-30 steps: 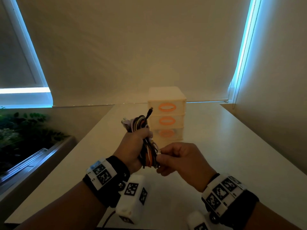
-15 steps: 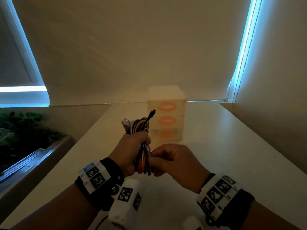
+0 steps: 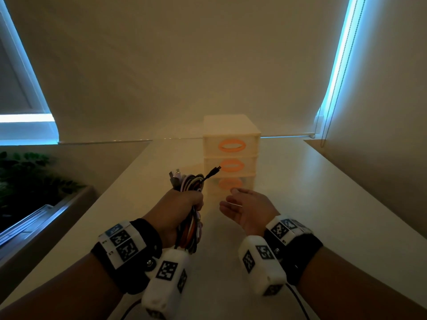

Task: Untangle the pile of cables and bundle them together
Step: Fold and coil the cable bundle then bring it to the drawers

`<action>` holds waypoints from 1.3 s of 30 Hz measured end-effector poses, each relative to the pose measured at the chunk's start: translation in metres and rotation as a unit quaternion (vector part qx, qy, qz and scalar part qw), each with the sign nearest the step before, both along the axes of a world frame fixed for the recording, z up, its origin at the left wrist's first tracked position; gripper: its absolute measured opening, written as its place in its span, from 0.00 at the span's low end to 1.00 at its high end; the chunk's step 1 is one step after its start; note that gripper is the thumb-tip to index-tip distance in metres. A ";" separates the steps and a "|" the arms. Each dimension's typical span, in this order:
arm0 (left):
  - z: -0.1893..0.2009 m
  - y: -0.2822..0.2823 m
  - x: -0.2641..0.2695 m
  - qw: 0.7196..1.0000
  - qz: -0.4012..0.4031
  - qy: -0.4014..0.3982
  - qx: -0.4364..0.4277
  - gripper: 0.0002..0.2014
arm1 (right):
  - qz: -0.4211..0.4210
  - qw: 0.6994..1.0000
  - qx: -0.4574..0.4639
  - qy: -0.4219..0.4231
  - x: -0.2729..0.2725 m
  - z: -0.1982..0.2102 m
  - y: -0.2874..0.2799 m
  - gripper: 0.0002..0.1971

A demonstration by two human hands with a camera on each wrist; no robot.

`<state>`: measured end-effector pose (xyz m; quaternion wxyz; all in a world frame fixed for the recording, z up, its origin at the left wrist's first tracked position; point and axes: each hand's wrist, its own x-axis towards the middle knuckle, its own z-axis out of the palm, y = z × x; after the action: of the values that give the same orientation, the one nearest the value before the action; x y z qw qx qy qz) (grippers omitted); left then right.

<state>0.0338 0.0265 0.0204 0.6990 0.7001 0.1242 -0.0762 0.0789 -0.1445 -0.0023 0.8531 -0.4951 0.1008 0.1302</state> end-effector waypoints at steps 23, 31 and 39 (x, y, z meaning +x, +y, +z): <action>-0.007 -0.012 0.057 0.990 -0.083 0.082 0.075 0.12 | -0.013 0.993 0.078 0.084 0.073 -0.015 0.026 0.15; -0.023 -0.008 0.079 0.989 -0.081 0.100 0.072 0.20 | -0.001 0.993 0.110 0.037 0.080 -0.041 0.024 0.04; 0.024 -0.017 0.074 0.991 -0.038 0.083 0.099 0.07 | -0.066 0.984 0.136 0.094 0.079 -0.033 0.030 0.04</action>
<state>0.1082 0.0091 0.0446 0.6104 0.7610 0.1623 -0.1480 0.1575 -0.1146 -0.0356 0.9061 -0.3518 0.1945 0.1320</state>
